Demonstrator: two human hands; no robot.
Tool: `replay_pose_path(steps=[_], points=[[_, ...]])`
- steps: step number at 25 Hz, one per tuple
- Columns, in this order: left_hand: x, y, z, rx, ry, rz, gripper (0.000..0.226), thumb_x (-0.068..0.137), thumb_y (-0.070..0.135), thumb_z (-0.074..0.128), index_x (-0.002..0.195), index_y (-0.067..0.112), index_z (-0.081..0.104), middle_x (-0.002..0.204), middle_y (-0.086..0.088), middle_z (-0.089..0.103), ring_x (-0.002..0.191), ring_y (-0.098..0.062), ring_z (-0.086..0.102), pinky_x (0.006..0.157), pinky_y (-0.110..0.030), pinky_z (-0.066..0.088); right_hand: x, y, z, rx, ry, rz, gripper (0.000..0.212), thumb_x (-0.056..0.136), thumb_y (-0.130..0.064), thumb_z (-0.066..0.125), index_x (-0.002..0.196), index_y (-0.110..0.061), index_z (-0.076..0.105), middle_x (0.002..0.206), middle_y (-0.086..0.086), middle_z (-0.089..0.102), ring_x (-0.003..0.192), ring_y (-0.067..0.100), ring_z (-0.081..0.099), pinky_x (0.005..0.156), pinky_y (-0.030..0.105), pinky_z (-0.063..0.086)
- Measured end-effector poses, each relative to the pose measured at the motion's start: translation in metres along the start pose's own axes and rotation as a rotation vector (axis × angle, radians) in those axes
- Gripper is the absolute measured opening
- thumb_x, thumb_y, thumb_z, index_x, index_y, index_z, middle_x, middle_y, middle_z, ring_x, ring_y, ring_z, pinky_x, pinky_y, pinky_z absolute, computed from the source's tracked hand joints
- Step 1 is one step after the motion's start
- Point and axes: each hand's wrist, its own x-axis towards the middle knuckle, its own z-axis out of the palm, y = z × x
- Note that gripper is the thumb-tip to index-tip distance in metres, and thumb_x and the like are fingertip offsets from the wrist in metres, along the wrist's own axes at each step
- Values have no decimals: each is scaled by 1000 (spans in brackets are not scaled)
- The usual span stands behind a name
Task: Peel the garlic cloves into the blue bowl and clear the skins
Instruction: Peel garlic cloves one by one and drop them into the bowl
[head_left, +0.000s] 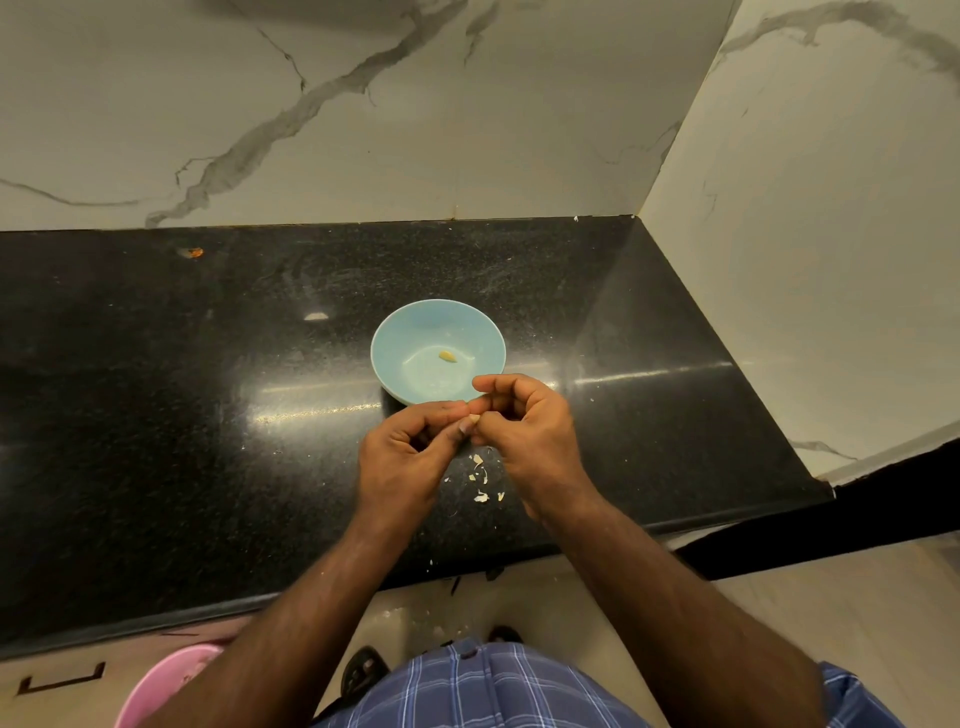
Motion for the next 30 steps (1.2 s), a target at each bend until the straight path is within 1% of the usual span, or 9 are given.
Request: replay_pose_path(steps=[2,4,7,11,14,19,24,27,30], points=[[0,1,0,-53,18,-44,17,87,-1,72,99,11,76,94,2,80,93,-14,76,78,-21,59,1,-1,0,28,-25,21,36,84,10,66,114,-10,67,93,12,75,87,22,72,76,31,60],[3,-2,-4,-76,29,-89,17,87,-1,72,100,10,76,93,-1,80,93,-15,76,78,-23,60,2,-5,-4,102,-57,94,35,88,11,63,117,-7,65,98,17,75,86,22,72,76,30,60],[4,-5,-9,-71,-4,-124,19,87,-4,71,103,6,74,95,-3,80,95,-16,76,80,-24,60,4,-11,-9,222,-84,195,37,88,14,65,121,-2,61,98,18,73,87,23,74,75,30,62],[5,-5,-9,-73,-16,-131,20,86,-5,72,104,5,73,94,-6,79,93,-19,76,78,-23,60,4,-11,-11,225,-83,203,39,85,14,69,119,-3,62,97,18,73,90,27,74,75,32,61],[5,-2,-9,-45,-17,-120,17,87,-4,71,101,6,73,93,-4,79,91,-17,76,76,-22,59,4,-11,-12,117,-99,141,38,86,13,67,119,-5,63,95,16,74,88,24,74,74,32,61],[4,2,-9,-31,-44,-83,20,89,-3,69,98,13,75,94,1,80,95,-16,76,80,-24,60,6,-11,-14,-2,-134,76,39,85,11,67,119,-9,63,99,23,73,90,25,74,75,33,61],[5,1,-7,-9,-9,-73,24,89,-9,67,95,13,77,90,-2,80,91,-17,76,78,-22,59,3,-10,-10,-165,-164,-45,38,89,5,66,122,-14,59,86,8,74,80,19,73,73,31,61],[5,-2,-7,60,15,-49,31,90,-11,66,94,17,78,89,-2,79,90,-20,76,82,-29,61,-1,-6,-5,-339,-134,-171,38,93,-2,64,126,-18,54,84,2,72,78,16,73,72,33,62],[4,-4,-7,119,30,-31,33,91,-12,62,96,17,78,87,-3,78,85,-25,75,79,-33,63,-5,-4,2,-480,-94,-261,38,95,-7,62,129,-20,52,81,-2,68,75,15,69,74,37,61]])
